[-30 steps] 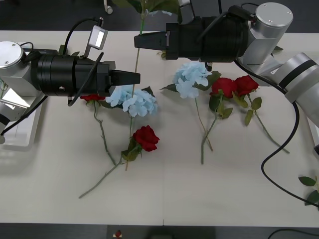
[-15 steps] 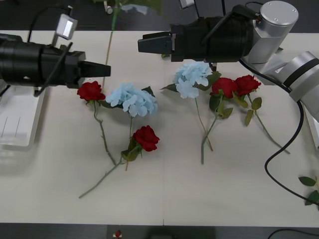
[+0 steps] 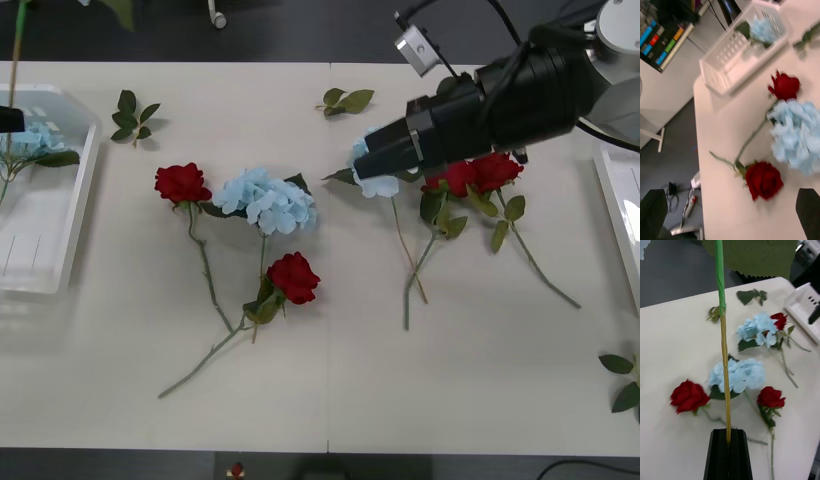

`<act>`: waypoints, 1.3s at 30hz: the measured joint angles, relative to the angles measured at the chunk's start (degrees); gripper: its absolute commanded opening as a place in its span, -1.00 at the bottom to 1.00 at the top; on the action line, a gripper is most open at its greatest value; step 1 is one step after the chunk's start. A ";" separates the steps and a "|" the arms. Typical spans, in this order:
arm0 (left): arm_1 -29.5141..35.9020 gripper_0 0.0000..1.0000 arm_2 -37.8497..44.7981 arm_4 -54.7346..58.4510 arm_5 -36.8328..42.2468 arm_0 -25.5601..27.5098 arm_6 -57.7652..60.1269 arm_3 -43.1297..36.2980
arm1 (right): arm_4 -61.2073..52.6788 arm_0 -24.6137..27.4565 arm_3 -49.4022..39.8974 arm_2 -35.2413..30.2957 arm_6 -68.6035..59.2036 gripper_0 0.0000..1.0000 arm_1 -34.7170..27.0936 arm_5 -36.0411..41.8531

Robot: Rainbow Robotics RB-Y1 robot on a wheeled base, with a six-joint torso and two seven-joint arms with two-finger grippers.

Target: Put the red flowers into the right box and the blue flowers into the left box

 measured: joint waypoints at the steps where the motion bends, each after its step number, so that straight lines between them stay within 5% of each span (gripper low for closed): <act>1: 0.89 -1.00 1.02 -1.16 0.00 1.11 0.00 0.00 | 0.84 -0.04 -1.10 1.69 -0.19 1.00 -1.76 -0.69; 5: 3.33 -1.00 4.76 -8.05 -0.08 4.94 0.00 0.02 | 6.73 -0.05 -3.59 4.90 -3.01 1.00 -6.77 -1.57; 11: 5.10 -1.00 10.16 -16.62 -4.29 10.52 0.00 0.01 | 20.51 -0.05 0.12 1.77 -12.14 1.00 -7.75 7.60; 21: 7.59 -1.00 7.56 -29.56 -13.34 14.29 3.44 0.17 | 39.05 -0.06 8.13 -0.19 -17.54 1.00 -7.41 15.58; 39: 7.52 -1.00 -18.58 -35.78 -19.31 0.91 7.45 14.87 | 55.47 -0.06 28.04 -7.47 -17.50 1.00 2.08 19.22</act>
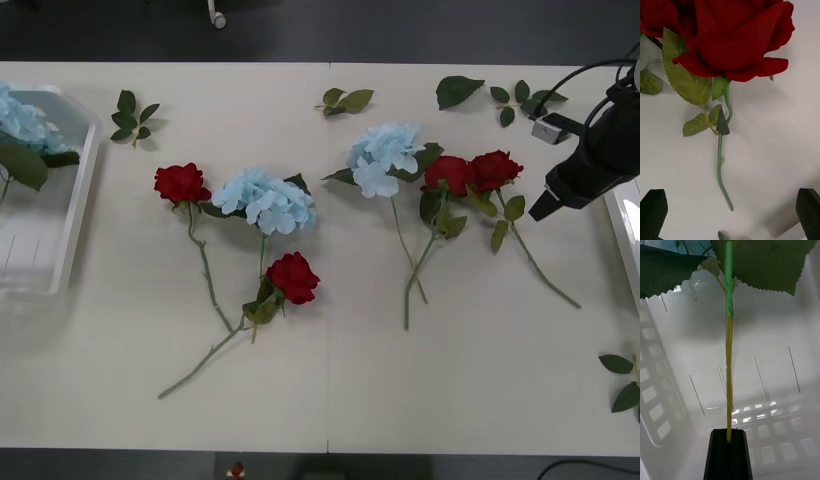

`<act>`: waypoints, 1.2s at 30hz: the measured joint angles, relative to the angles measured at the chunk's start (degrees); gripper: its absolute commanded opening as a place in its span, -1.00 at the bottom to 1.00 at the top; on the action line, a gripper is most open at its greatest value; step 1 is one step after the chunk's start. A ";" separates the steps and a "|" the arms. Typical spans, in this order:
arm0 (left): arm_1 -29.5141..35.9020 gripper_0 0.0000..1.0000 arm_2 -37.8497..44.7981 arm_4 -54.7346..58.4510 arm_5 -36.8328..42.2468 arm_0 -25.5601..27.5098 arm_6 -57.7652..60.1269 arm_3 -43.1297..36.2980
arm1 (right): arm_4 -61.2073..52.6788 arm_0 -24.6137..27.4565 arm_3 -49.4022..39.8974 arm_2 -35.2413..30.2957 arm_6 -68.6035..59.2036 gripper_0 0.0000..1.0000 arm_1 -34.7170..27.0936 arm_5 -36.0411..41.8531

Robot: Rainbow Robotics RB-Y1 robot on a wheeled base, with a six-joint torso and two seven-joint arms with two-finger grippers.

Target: Put the red flowers into the right box and the blue flowers into the left box

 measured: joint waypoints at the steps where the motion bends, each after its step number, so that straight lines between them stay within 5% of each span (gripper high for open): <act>1: -0.08 -1.00 -0.93 -0.17 -0.81 -0.25 0.00 0.29 | 0.01 0.00 0.68 0.00 0.02 1.00 0.37 -0.04; 13: -4.63 -0.95 -3.33 -7.28 -5.75 -0.41 1.81 2.19 | 3.54 0.00 8.17 0.00 1.16 1.00 5.38 -2.36; 14: -4.83 -0.73 -3.33 -7.36 -5.81 -0.41 1.94 2.21 | 3.77 0.00 8.51 0.00 1.21 1.00 5.70 -2.53; 15: -4.96 0.22 -3.33 -7.36 -5.81 -0.41 2.33 2.21 | 3.99 0.00 8.89 0.01 1.26 1.00 6.05 -2.77; 17: -5.01 0.96 -3.33 -7.36 -5.81 -0.41 3.35 2.21 | 4.40 0.00 9.57 0.24 1.43 1.00 6.69 -3.68; 28: -5.01 1.00 2.47 -7.37 -5.38 -0.41 3.37 2.16 | 4.74 0.05 12.83 5.36 4.60 1.00 9.11 -8.78; 36: -5.01 1.00 15.10 -11.01 3.92 -0.41 3.36 -1.51 | 5.31 1.27 13.14 3.82 5.04 1.00 10.12 -11.97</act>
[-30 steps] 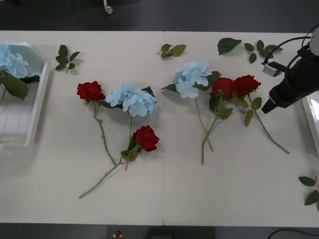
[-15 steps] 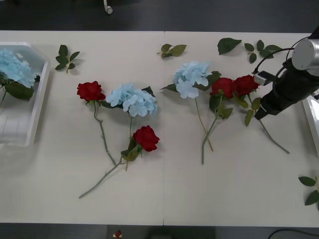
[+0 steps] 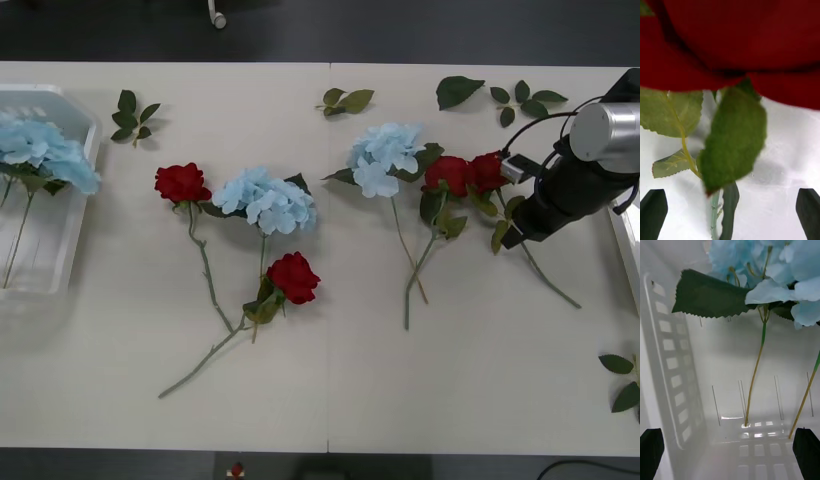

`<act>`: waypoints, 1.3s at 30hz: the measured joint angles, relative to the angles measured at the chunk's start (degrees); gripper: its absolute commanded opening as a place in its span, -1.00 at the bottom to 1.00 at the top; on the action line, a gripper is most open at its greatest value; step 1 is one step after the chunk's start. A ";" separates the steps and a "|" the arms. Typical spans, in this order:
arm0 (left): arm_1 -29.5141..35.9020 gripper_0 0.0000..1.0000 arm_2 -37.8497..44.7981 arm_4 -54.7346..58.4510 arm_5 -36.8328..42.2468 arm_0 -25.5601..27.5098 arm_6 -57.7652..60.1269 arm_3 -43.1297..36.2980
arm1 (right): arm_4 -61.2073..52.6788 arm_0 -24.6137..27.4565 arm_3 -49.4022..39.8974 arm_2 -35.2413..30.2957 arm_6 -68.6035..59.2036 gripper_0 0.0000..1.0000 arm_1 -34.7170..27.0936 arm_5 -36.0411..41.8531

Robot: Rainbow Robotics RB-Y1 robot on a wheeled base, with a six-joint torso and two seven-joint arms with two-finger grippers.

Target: Put the red flowers into the right box and the blue flowers into the left box

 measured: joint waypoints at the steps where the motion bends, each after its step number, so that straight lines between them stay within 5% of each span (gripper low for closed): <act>1: 0.00 1.00 1.65 -1.09 1.36 0.00 0.00 -1.11 | 0.00 0.09 0.00 0.00 0.32 1.00 0.00 -0.18; 8: 0.00 1.00 10.31 -3.09 11.52 0.00 -0.01 -8.53 | 0.00 0.54 0.00 0.00 3.01 0.99 0.00 -2.84; 14: 0.01 1.00 10.77 7.15 17.65 0.00 -0.01 -9.91 | 0.00 0.55 0.00 0.00 3.27 0.70 0.00 -3.48; 21: 0.01 1.00 4.58 16.05 19.72 0.00 0.44 -13.83 | 0.00 0.56 0.00 0.00 5.12 0.51 0.04 -4.54; 30: -1.58 1.00 -6.19 15.42 19.11 0.00 21.32 -28.80 | -0.05 0.57 0.06 0.00 6.79 0.46 0.30 -4.52; 31: -2.44 1.00 -6.37 14.45 19.04 0.00 21.33 -30.42 | -0.08 0.57 0.06 0.00 6.87 0.19 0.31 -4.52; 39: -7.89 1.00 -13.18 6.81 15.30 0.00 43.23 -40.34 | -0.17 0.74 0.21 0.00 8.09 -0.33 0.31 -4.55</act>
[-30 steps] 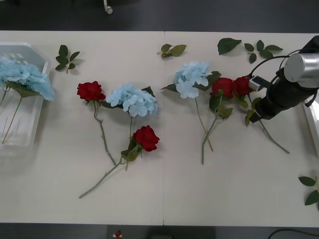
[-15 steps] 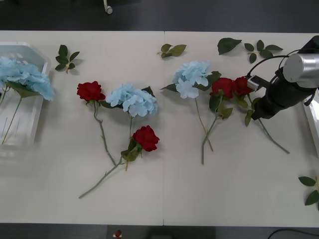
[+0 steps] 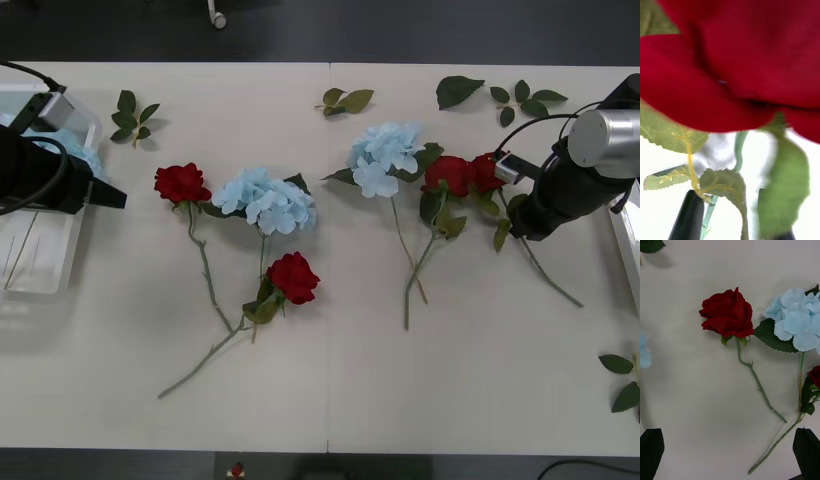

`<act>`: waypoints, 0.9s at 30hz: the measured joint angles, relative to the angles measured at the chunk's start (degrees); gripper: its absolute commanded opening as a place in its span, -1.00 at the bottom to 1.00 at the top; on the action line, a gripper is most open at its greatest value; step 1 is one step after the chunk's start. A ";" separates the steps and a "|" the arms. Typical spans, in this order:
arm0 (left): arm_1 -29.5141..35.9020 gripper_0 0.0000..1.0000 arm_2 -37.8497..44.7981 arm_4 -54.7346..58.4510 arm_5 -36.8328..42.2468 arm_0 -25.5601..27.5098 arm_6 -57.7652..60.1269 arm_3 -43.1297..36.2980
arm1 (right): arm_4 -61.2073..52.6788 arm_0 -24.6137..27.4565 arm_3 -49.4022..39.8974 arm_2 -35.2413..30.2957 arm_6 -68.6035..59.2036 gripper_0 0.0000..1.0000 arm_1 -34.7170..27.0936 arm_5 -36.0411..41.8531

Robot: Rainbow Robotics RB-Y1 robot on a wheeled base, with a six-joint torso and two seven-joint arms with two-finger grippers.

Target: Put the red flowers into the right box and the blue flowers into the left box

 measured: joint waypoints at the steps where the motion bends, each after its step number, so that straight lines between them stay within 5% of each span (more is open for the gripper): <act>1: -0.12 1.00 -1.59 -0.96 -0.84 0.00 -0.06 -0.67 | 0.00 0.01 0.01 0.00 0.68 -0.38 0.00 -0.01; 15: -3.28 1.00 -18.75 -12.71 -5.20 -3.86 14.05 -2.68 | -0.69 0.02 0.52 0.00 2.34 -0.71 0.00 -0.96; 27: -15.09 1.00 -20.87 -18.19 -4.78 -10.66 19.05 12.14 | -1.70 0.04 1.14 0.00 4.92 -0.99 0.00 -1.04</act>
